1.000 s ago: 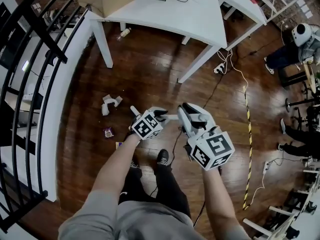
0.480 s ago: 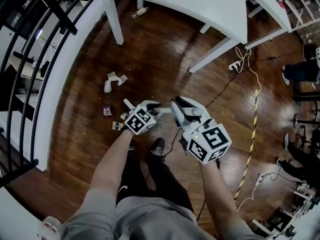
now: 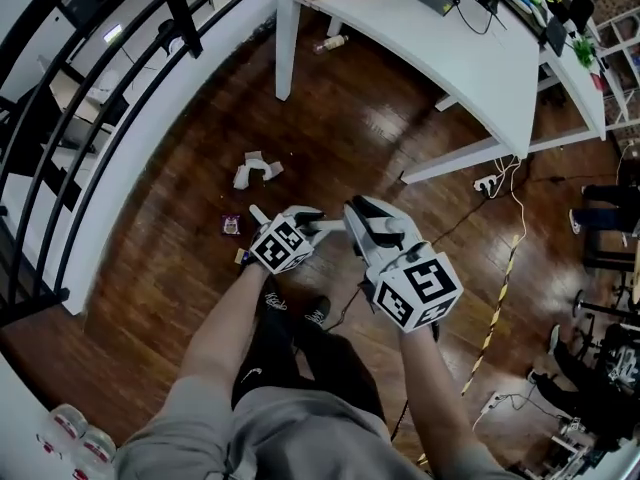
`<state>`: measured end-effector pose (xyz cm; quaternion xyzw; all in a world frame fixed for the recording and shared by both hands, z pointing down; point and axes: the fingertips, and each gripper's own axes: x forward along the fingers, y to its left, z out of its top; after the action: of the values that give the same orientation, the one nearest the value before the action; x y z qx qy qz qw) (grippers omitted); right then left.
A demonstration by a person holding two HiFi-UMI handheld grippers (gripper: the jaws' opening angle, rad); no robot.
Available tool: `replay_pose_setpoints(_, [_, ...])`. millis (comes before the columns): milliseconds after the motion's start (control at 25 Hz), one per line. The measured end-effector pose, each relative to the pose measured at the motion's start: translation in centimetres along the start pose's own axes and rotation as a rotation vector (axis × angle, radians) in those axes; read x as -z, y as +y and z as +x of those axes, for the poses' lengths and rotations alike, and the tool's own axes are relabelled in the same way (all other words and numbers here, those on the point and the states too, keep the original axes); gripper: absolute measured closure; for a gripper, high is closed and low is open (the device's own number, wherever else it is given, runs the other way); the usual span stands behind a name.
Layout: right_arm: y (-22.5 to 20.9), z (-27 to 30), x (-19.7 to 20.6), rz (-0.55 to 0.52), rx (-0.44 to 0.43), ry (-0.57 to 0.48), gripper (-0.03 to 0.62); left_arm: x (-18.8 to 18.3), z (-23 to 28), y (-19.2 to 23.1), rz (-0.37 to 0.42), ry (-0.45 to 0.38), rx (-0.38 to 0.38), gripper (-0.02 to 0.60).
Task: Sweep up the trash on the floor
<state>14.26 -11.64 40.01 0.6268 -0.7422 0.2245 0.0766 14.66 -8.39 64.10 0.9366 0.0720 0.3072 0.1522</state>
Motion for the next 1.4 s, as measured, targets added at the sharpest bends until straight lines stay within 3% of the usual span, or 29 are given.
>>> replay_pose_setpoints(240, [-1.4,4.5,-8.0,-0.110,-0.079,-0.074,0.539,-7.5,-1.8,6.2,-0.005,-0.103,-0.087,0.467])
replay_pose_setpoints(520, [-6.7,10.8,-15.3,-0.189,-0.222,-0.110,0.537,-15.6,-0.7,15.4,-0.067,-0.182,-0.216,0.469])
replay_pose_setpoints(800, [-11.7,18.8,-21.4,-0.227,-0.461,-0.112,0.537,-21.6,-0.5,26.5,-0.167,-0.227,-0.416,0.468])
replay_pose_setpoints(1000, [-13.1,25.1,-20.9,-0.249,-0.535,-0.079,0.537,-20.7,-0.3,33.4,-0.214,-0.260,-0.507,0.465])
replay_pose_setpoints(1160, [-14.1,28.8,-18.1,-0.253,-0.558,-0.030,0.537,-18.0,1.0,37.3,-0.235,-0.262,-0.536,0.463])
replay_pose_setpoints(1400, [-12.1,31.3,-15.3,-0.255,-0.623,0.012,0.537,-14.0,-0.4,39.1,-0.281,-0.273,-0.602,0.460])
